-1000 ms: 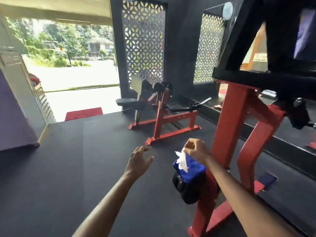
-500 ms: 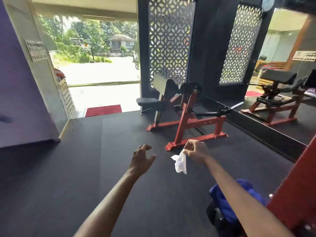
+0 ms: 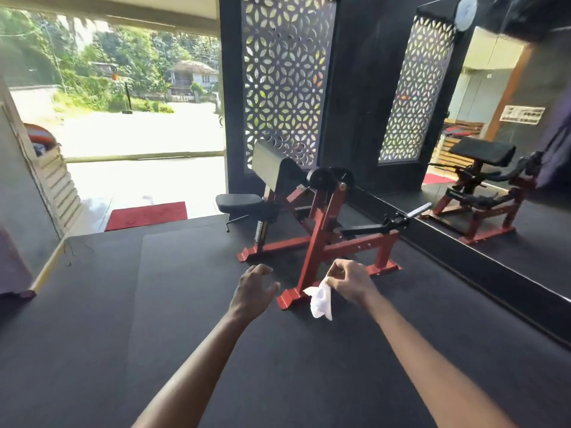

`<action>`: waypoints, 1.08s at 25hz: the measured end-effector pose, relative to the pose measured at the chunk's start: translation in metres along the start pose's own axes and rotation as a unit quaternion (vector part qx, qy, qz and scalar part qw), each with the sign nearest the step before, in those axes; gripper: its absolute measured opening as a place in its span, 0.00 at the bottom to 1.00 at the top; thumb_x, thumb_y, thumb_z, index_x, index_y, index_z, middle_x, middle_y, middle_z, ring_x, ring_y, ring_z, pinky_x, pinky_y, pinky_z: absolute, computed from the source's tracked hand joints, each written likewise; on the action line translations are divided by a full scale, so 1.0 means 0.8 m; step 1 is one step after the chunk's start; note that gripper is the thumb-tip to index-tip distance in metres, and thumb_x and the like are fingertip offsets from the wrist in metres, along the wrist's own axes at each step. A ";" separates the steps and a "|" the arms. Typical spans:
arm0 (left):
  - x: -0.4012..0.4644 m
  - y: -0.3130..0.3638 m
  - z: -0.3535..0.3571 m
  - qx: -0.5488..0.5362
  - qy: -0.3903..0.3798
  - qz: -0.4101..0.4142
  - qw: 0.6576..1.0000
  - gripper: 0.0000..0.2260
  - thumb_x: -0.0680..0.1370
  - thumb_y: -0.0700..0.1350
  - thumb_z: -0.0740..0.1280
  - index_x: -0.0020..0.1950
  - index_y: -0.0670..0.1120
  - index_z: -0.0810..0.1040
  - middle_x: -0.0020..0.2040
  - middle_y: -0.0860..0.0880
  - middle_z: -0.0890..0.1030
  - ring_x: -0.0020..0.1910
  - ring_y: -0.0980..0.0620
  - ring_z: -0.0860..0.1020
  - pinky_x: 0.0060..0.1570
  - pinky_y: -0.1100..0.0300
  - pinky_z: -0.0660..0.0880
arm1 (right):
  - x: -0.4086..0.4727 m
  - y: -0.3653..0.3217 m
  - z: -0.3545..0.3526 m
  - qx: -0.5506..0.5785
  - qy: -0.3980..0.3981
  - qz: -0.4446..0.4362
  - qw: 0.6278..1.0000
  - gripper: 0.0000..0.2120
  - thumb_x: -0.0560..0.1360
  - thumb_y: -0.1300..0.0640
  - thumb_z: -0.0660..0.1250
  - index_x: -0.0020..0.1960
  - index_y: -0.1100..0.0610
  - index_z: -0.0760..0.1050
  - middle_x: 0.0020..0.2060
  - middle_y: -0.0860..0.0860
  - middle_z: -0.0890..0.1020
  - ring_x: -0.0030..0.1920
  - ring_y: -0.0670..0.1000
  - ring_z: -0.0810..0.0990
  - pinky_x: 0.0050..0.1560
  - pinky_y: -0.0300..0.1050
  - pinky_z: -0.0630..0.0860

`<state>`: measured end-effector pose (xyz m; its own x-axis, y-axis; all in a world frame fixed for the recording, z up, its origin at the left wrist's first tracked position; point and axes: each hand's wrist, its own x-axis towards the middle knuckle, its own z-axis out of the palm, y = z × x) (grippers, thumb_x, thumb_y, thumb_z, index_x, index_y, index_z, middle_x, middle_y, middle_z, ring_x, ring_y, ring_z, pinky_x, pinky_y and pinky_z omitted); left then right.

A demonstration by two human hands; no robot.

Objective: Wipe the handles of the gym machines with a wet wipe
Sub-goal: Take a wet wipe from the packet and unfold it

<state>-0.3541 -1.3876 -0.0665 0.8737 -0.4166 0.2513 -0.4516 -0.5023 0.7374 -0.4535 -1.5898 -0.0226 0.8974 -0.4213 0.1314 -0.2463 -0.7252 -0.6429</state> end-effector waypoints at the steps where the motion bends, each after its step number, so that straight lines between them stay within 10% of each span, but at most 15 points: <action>1: 0.033 -0.004 0.017 -0.006 -0.009 0.006 1.000 0.16 0.74 0.45 0.71 0.61 0.42 0.77 0.59 0.46 0.78 0.59 0.48 0.76 0.57 0.59 0.70 | 0.029 0.012 0.001 -0.003 0.003 0.007 1.000 0.02 0.69 0.61 0.68 0.40 0.59 0.78 0.37 0.49 0.82 0.40 0.47 0.79 0.39 0.35 0.73; 27: 0.767 0.257 0.614 -0.121 -0.248 0.209 0.938 0.12 0.73 0.41 0.71 0.56 0.40 0.79 0.52 0.46 0.80 0.49 0.53 0.77 0.56 0.62 0.70 | 0.615 0.487 -0.296 -0.029 0.267 0.265 0.926 0.09 0.69 0.61 0.68 0.32 0.54 0.72 0.30 0.47 0.77 0.33 0.47 0.73 0.30 0.29 0.67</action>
<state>-0.0001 -2.1186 -0.0691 0.4105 -0.8703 0.2722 -0.6292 -0.0543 0.7753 -0.1943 -2.2088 -0.0299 0.3395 -0.9246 0.1731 -0.6331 -0.3607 -0.6849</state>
